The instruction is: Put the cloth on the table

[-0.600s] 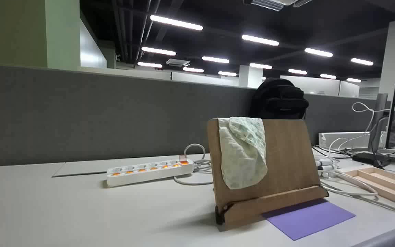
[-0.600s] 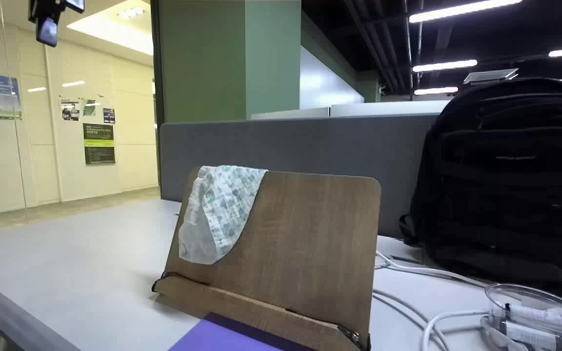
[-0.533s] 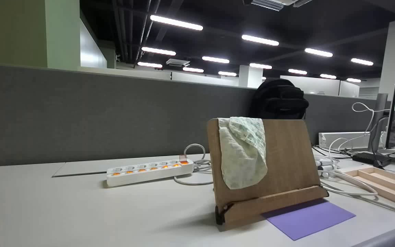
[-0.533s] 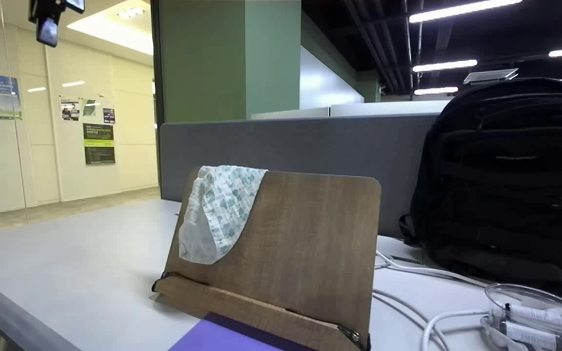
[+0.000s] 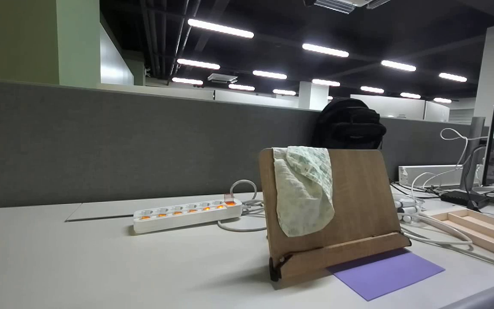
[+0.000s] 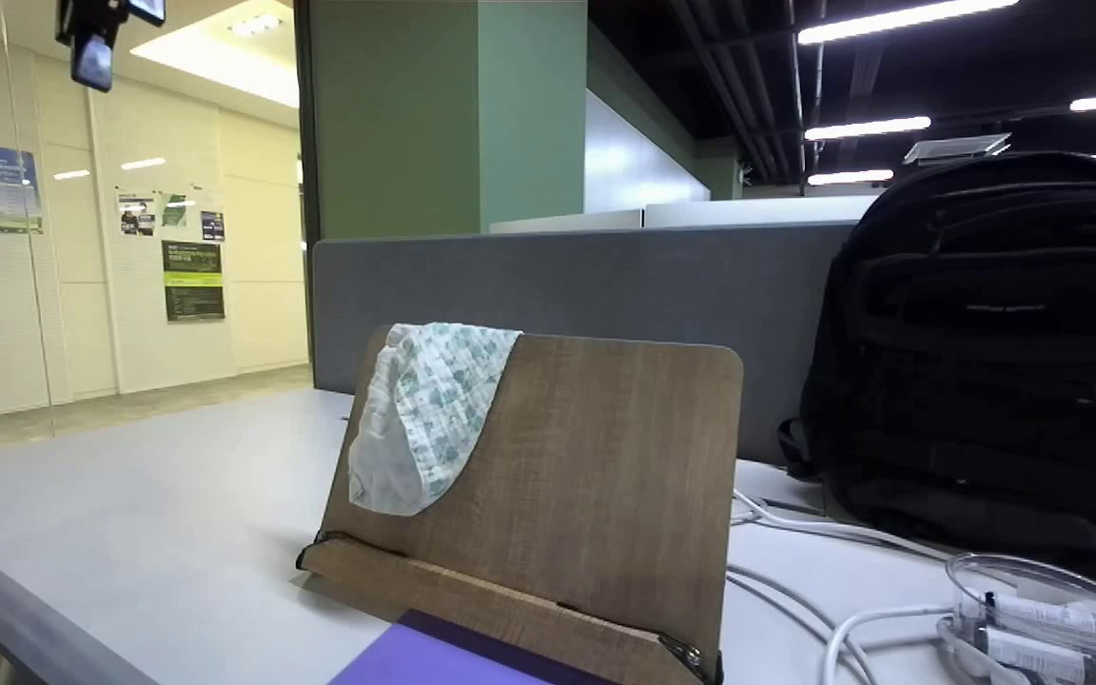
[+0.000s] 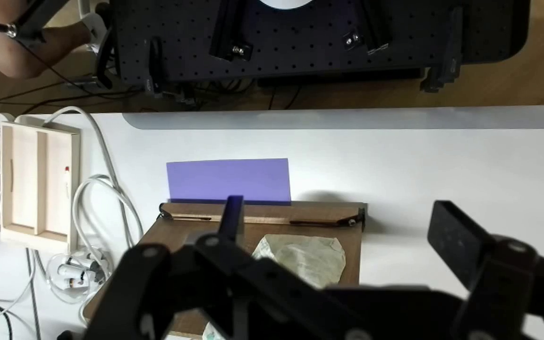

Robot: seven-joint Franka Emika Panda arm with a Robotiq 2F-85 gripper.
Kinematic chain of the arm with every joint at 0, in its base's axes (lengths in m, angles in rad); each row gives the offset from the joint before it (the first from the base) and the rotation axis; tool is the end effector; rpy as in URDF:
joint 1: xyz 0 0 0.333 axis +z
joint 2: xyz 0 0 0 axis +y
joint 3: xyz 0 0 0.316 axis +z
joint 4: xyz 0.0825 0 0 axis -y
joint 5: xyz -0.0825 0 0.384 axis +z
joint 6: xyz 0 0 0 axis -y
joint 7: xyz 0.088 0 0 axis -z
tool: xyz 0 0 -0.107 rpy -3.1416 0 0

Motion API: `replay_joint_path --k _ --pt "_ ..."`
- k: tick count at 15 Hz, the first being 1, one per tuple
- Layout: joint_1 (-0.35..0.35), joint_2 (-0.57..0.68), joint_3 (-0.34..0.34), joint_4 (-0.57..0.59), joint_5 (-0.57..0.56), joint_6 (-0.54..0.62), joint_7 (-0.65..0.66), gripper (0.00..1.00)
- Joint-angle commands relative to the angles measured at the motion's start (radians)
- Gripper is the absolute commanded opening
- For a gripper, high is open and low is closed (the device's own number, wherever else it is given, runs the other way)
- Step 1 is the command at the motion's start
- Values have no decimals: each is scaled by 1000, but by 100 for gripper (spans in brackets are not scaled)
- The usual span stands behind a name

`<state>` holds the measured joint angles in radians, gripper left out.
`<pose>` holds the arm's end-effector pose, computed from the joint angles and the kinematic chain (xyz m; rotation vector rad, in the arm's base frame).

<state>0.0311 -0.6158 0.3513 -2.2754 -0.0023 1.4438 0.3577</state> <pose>0.3129 0.1502 0.5490 2.8596 -0.0867 -0.2355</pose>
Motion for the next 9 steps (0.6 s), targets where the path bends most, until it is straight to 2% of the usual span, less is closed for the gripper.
replay_joint_path --k 1,4,9 --pt "33 8 -24 2 -12 -2 16 100" --pt "19 7 -24 -16 -31 71 53 100" --pt "-15 31 -82 -103 -62 266 61 100"
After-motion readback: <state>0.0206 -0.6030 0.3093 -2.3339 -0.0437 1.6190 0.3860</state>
